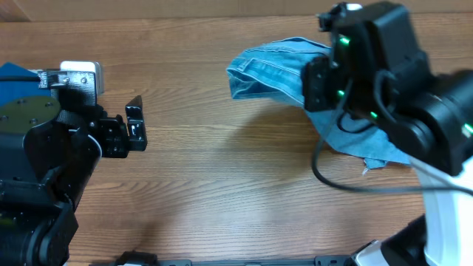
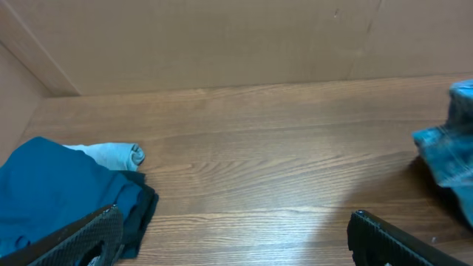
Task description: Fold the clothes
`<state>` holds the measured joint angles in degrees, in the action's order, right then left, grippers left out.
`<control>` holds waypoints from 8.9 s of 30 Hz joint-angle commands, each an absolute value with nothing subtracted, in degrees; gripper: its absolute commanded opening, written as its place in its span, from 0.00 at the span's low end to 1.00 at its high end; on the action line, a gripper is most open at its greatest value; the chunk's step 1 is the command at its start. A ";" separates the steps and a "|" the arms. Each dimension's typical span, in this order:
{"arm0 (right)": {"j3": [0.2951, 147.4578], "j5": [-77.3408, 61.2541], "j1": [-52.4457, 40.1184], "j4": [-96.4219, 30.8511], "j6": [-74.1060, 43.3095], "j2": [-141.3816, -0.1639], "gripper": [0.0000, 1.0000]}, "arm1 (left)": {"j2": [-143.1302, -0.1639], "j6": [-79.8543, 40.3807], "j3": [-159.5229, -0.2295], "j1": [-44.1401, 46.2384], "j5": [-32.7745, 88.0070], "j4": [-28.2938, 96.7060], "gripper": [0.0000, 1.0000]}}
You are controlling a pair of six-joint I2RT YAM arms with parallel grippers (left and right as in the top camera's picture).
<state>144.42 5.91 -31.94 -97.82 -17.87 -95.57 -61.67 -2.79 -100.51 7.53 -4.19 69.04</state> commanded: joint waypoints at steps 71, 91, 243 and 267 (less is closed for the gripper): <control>144.57 7.60 -14.11 -97.03 -20.67 -107.15 0.96 | -92.71 -7.75 -99.42 -2.72 24.01 58.96 0.04; 75.42 -27.35 10.96 -70.91 -16.29 -107.15 0.79 | -81.28 -8.78 -105.60 -2.66 15.40 64.31 0.04; 90.24 -10.90 6.50 -54.87 -28.56 -87.70 0.04 | -96.38 -1.52 -69.49 12.03 5.87 36.10 0.63; 90.45 -17.72 13.02 -54.46 -22.00 -92.88 0.70 | -111.13 -2.28 -69.49 12.10 10.79 21.82 0.04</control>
<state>89.52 -16.47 14.57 -52.60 -24.47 -97.58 -106.50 -1.37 -69.71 11.81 9.45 26.04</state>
